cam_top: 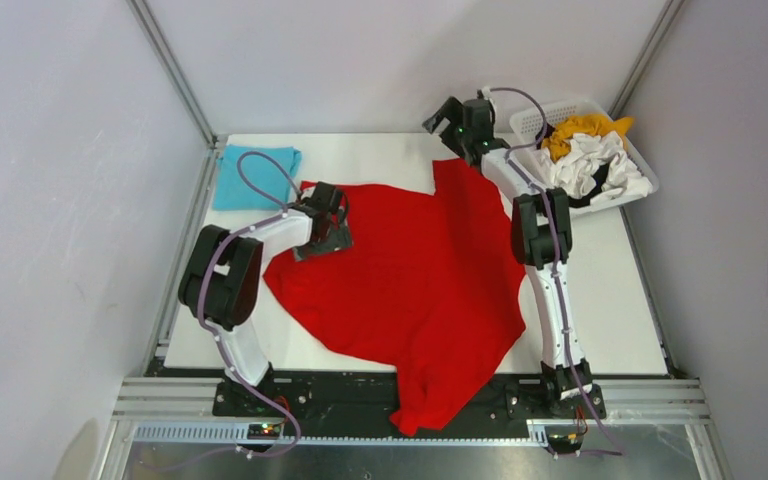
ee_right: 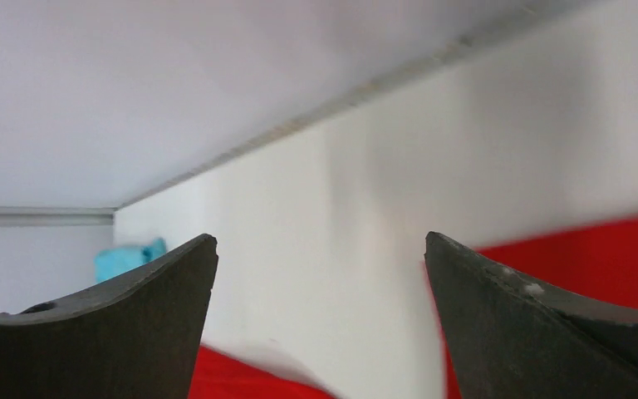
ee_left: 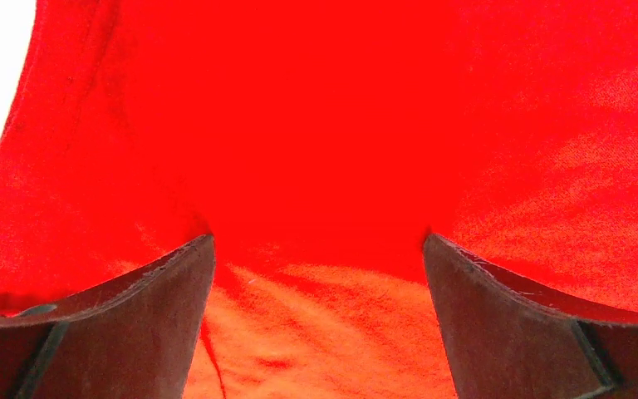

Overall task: Fold and stack the t-shirts
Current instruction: Flatten out the tshirt

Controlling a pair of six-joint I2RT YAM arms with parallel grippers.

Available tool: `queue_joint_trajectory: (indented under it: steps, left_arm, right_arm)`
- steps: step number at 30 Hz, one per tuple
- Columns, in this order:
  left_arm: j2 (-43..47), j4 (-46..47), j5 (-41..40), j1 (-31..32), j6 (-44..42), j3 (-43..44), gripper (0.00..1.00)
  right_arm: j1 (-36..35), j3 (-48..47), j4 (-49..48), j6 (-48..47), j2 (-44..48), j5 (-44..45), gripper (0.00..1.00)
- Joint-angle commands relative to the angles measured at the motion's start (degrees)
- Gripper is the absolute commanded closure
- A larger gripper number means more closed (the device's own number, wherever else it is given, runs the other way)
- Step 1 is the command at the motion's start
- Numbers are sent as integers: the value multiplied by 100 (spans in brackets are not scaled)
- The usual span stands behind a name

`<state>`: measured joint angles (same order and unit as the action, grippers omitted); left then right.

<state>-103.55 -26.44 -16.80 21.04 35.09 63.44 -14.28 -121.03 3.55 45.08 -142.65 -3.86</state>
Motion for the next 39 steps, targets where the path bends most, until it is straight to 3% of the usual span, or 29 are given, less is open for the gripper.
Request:
queue_joint_trajectory:
  steps: [1,3,6,9,16,21,30,39]
  left_arm:
    - [330,-132,-270,-27,95,-186,0]
    - [464,-132,-292,-28,97,-205,0]
    - [595,-129,-388,-25,103,-220,0]
    - [661,-128,-461,-27,100,-184,0]
    - [560,-105,-395,-77,155,-147,0]
    - [359,-73,-238,-95,158,-126,0]
    - [123,-51,-83,-161,288,-86,0]
    - [-611,-58,253,-453,293,744,0]
  right_arm:
    - [-169,-1310,487,-405,-388,132,1]
    - [-156,-1119,614,-528,-192,222,1]
    - [-101,-58,474,-799,604,121,1]
    - [-161,833,929,-1444,1448,134,1]
    - [-391,4614,1874,-1453,4371,1308,0]
    - [-557,6194,2294,-1274,5198,1252,1]
    - [-30,6536,1931,-1206,4658,1052,1]
    - [593,4848,2262,-1447,3164,557,1]
